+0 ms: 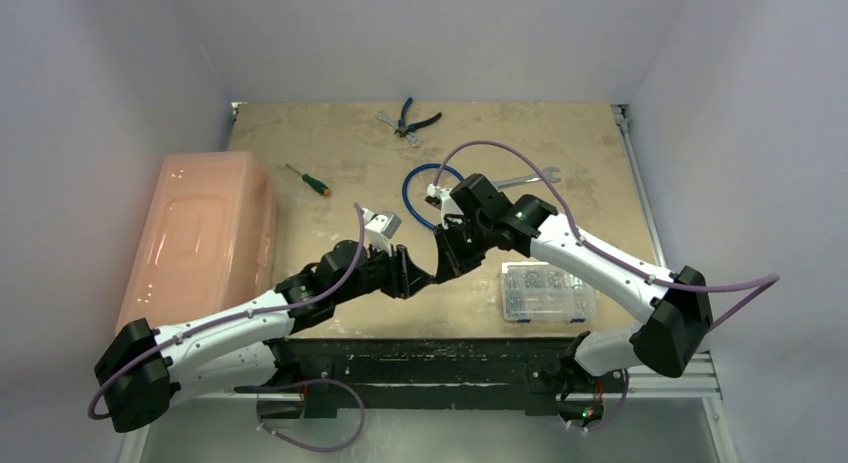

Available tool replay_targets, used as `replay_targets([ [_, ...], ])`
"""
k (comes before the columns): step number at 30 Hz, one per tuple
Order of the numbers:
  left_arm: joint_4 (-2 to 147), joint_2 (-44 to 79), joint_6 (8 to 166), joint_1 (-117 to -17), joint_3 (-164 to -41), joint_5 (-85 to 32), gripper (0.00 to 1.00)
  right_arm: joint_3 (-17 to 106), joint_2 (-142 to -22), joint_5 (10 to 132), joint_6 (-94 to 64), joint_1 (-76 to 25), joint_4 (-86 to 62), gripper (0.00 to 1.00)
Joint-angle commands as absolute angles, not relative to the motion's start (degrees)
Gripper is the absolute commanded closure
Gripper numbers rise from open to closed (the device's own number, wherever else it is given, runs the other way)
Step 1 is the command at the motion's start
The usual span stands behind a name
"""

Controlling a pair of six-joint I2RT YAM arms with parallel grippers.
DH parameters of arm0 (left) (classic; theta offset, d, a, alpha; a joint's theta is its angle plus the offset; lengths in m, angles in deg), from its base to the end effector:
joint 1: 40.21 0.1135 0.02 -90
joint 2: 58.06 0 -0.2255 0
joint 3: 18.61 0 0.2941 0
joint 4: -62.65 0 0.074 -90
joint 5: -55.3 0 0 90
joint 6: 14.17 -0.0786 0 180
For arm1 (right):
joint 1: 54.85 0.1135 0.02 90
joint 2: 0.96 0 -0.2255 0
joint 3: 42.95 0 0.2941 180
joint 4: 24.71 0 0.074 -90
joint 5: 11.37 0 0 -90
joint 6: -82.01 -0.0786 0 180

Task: Unlock with the key

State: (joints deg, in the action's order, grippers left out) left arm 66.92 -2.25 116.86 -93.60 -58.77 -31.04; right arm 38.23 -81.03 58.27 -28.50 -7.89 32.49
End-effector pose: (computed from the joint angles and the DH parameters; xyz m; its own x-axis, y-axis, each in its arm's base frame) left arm 0.1867 -0.2597 0.1688 -0.7026 -0.1528 -0.6950 0.4979 0.5922 -0.6336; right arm 0.2240 0.2800 0.2187 -0.8170 -0.3936 -0.4214 -0.5674 0.6790 0.4659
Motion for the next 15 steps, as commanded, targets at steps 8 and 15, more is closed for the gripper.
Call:
replay_targets([
  [8,63.96,-3.41,114.37,-93.87,-57.83,-33.62,0.6,40.19,-78.21,54.56,-27.94,-7.74,30.22,1.0],
  [15,65.92,-3.34,115.48,-93.92,-57.98,-37.81,0.6,39.66,-77.28,53.12,-28.2,-7.74,28.46,1.0],
])
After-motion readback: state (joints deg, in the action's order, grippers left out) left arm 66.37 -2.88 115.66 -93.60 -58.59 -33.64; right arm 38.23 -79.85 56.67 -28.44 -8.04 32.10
